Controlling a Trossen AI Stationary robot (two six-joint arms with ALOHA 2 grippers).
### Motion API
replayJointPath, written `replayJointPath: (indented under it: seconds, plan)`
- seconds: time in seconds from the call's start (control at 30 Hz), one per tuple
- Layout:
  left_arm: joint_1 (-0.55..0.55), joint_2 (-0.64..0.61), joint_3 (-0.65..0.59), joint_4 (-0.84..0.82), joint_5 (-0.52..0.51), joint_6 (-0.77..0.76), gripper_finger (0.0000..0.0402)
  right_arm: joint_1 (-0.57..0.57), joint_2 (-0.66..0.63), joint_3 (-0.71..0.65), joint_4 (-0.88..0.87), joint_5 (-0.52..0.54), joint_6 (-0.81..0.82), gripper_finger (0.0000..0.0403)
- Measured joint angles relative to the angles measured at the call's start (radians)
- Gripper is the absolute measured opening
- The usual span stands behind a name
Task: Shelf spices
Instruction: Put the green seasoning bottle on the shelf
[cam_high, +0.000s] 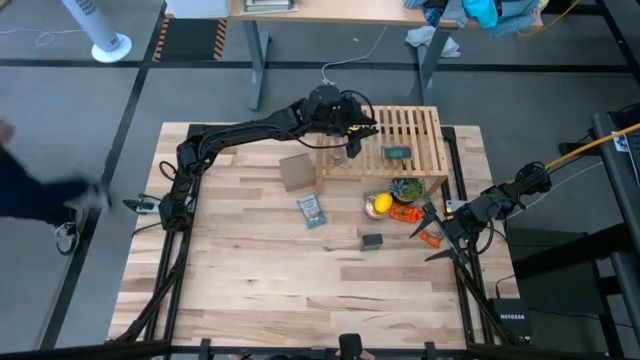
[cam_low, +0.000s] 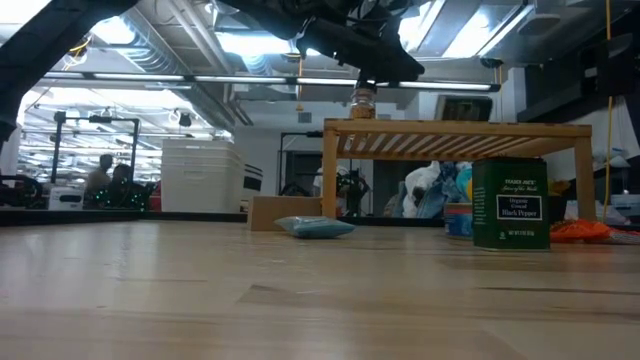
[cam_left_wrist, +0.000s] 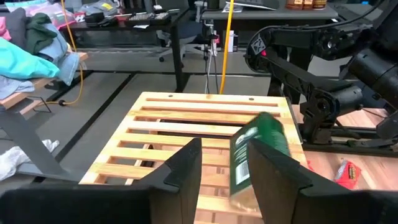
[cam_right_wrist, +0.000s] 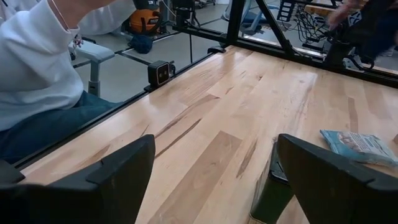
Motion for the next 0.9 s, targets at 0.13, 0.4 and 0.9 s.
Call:
replayJointPath:
  seconds: [0.13, 0.4, 0.9]
  plan:
    - [-0.001, 0.000, -0.001, -0.003, 0.001, 0.002, 0.0117, 0.000, 0.000, 0.000, 0.000, 0.000, 0.000, 0.0344]
    - [-0.001, -0.011, -0.002, -0.014, 0.000, 0.045, 0.0117, 0.000, 0.000, 0.000, 0.000, 0.000, 0.000, 0.0344]
    - [-0.018, -0.068, -0.004, -0.024, -0.002, 0.128, 0.0117, 0.000, 0.000, 0.000, 0.000, 0.000, 0.000, 0.0344]
